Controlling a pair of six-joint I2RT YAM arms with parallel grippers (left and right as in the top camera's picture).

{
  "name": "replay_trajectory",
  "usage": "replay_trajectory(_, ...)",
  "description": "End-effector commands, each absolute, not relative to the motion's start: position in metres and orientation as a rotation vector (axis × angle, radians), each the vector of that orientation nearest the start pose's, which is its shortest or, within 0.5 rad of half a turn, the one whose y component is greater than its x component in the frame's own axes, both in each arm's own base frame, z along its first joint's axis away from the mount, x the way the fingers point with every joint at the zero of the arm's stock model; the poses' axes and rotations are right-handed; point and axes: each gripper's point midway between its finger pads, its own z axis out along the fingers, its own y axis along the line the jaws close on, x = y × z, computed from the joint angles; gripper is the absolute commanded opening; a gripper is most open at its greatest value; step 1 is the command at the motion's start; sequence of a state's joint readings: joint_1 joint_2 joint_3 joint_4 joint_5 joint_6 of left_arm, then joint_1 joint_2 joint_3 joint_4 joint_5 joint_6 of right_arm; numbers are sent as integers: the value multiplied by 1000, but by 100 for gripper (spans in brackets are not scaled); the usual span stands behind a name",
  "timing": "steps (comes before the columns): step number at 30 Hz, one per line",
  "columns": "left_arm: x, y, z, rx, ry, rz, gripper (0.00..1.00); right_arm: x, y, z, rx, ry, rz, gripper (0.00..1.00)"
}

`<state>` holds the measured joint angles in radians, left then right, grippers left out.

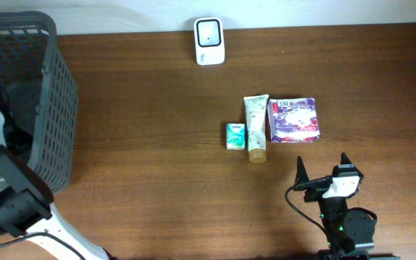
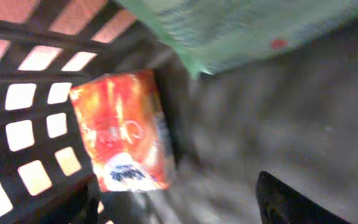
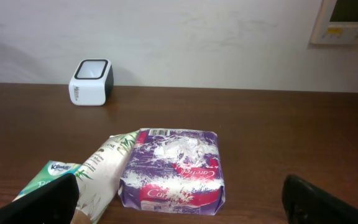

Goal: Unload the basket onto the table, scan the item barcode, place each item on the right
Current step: 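Reach the left gripper into the basket and grasp the orange pack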

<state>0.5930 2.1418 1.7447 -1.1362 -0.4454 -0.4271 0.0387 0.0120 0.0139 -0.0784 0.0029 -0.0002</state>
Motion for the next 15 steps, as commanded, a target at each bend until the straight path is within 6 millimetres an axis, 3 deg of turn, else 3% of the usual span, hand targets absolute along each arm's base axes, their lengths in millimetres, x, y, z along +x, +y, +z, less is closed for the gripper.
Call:
replay_trajectory(1, 293, 307, 55, -1630, 2636, 639, 69, 246, 6, 155, -20, 1653, 18, 99)
replay_trajectory(3, 286, 310, 45, -1677, 2645, 587, 71, 246, 6, 155, -20, 1653, 18, 99)
replay_trajectory(7, 292, 305, 22, -1589, 2755, 493, 71, 246, 6, 155, -20, 1653, 18, 99)
replay_trajectory(8, 292, 306, 21, -1588, 2752, 494, 62, 246, 6, 155, -20, 1653, 18, 99)
replay_trajectory(9, 293, 307, 21, -1586, 2747, 495, 37, 246, 6, 155, -20, 1653, 17, 99)
replay_trajectory(12, 294, 307, 21, -1585, 2745, 496, 3, 246, 6, 155, -20, 1653, 18, 99)
replay_trajectory(15, 304, 299, 41, -1582, 2733, 374, 0, 246, 6, 155, -20, 1653, 18, 99)
